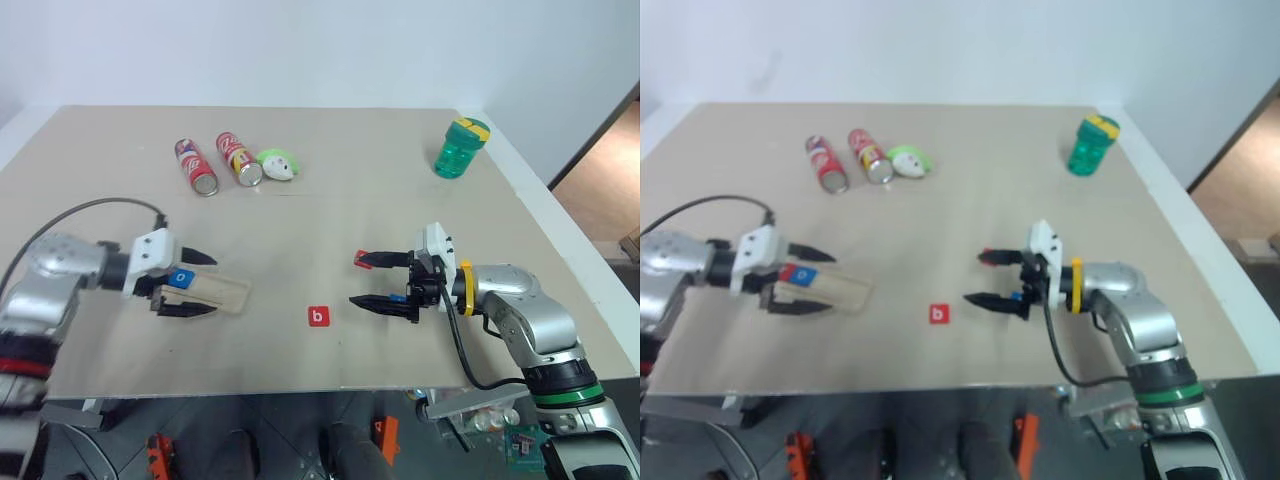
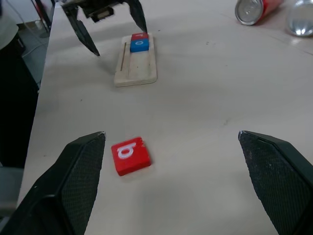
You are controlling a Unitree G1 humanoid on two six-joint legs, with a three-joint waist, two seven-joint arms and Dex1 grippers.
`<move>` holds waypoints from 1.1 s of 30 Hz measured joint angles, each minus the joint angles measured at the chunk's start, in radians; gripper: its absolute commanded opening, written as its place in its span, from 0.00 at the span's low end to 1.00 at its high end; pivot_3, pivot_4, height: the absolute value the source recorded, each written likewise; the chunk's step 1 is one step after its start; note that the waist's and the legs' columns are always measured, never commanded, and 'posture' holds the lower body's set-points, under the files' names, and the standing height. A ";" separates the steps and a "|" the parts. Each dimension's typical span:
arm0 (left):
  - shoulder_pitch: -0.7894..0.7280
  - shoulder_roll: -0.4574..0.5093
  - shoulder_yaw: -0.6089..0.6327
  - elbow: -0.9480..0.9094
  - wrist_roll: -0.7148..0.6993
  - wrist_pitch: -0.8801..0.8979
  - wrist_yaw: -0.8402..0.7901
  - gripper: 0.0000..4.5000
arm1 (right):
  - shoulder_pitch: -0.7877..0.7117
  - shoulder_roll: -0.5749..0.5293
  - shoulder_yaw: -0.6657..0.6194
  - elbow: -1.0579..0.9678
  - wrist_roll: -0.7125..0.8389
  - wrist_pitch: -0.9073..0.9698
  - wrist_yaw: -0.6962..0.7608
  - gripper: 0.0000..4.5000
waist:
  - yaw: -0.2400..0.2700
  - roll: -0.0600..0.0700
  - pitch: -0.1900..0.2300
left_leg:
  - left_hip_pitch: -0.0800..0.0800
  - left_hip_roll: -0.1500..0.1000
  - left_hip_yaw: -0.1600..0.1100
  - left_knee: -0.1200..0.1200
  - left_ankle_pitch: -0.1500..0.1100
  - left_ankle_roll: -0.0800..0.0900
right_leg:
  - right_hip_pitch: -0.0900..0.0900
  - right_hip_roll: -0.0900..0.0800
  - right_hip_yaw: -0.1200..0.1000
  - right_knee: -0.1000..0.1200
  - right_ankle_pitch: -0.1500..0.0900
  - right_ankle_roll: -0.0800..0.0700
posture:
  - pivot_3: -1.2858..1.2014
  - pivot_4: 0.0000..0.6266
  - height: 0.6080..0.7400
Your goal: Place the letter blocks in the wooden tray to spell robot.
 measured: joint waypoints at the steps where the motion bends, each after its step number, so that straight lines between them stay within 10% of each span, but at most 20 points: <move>1: -0.030 -0.014 -0.015 0.040 0.010 -0.020 -0.026 1.00 | -0.002 0.000 -0.001 -0.003 0.000 0.001 -0.004 1.00 | 0.000 0.000 0.000 | 0.000 0.000 0.000 0.001 0.000 0.000 | 0.000 0.000 0.000 0.000 0.000 0.000 | 0.52 0.24 0.99; 25: -0.285 -0.115 -0.195 0.585 0.125 -0.312 -0.106 1.00 | 0.065 -0.014 -0.020 -0.090 0.004 0.035 -0.084 1.00 | 0.017 0.000 0.000 | -0.002 0.000 -0.001 0.009 -0.001 0.002 | 0.002 0.000 0.000 0.001 0.002 0.005 | 0.52 0.24 0.99; 29: -0.294 -0.110 -0.232 0.586 0.115 -0.329 -0.111 0.75 | 0.065 -0.015 -0.020 -0.090 0.003 0.035 -0.084 1.00 | 0.017 0.002 -0.001 | 0.000 0.000 0.000 0.009 -0.001 0.002 | 0.003 0.000 0.001 0.002 0.003 0.005 | 0.52 0.24 0.99; 33: -0.297 -0.099 -0.262 0.565 0.102 -0.317 -0.100 0.71 | 0.065 -0.015 -0.020 -0.080 0.001 0.031 -0.083 1.00 | 0.017 0.002 -0.001 | 0.000 0.000 0.000 0.010 -0.001 0.002 | 0.003 0.000 0.001 0.002 0.003 0.005 | 0.52 0.24 0.99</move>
